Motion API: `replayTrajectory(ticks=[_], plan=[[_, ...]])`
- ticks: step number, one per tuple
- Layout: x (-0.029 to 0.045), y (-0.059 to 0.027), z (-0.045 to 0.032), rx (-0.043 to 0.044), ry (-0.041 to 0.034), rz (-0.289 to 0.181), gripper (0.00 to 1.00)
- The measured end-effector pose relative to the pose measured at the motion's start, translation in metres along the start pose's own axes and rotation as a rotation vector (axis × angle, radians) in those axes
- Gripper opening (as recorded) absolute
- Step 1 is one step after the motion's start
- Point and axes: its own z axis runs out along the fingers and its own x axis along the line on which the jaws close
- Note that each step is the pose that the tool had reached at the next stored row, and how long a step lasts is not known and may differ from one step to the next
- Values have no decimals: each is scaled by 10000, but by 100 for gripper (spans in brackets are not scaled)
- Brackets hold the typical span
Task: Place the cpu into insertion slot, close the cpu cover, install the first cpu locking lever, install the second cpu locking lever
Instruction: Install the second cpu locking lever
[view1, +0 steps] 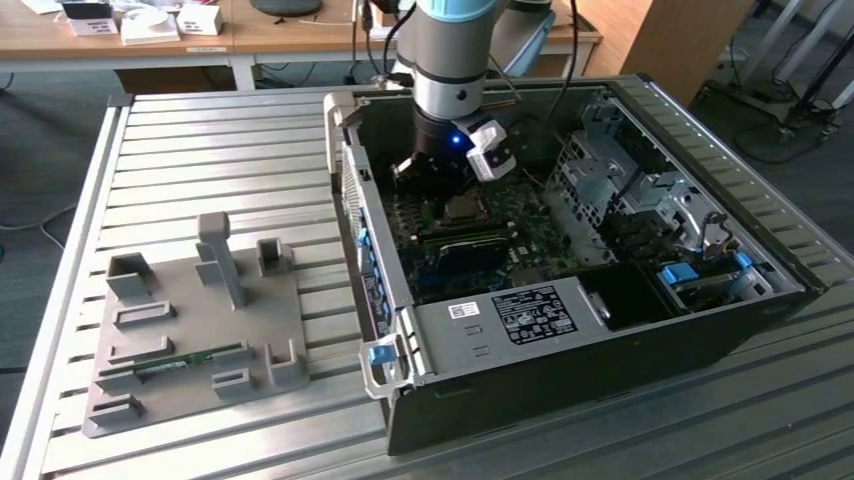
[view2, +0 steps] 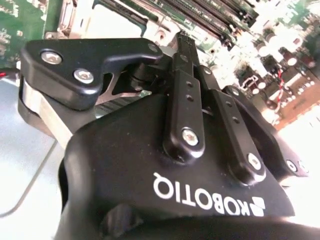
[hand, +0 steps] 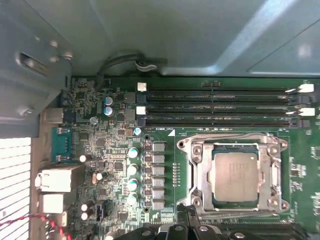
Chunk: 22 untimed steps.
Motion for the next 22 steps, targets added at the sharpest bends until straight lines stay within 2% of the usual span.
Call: replayTrajectory(ticks=[3, 8, 11, 16, 22], plan=[[-4, 1, -53, 0, 1, -1, 11], [-4, 1, -56, -1, 0, 0, 11], [-36, 2, -53, 1, 1, 2, 11], [-171, 3, -38, 1, 0, 22, 11], [-383, 8, -17, 1, 0, 29, 11]])
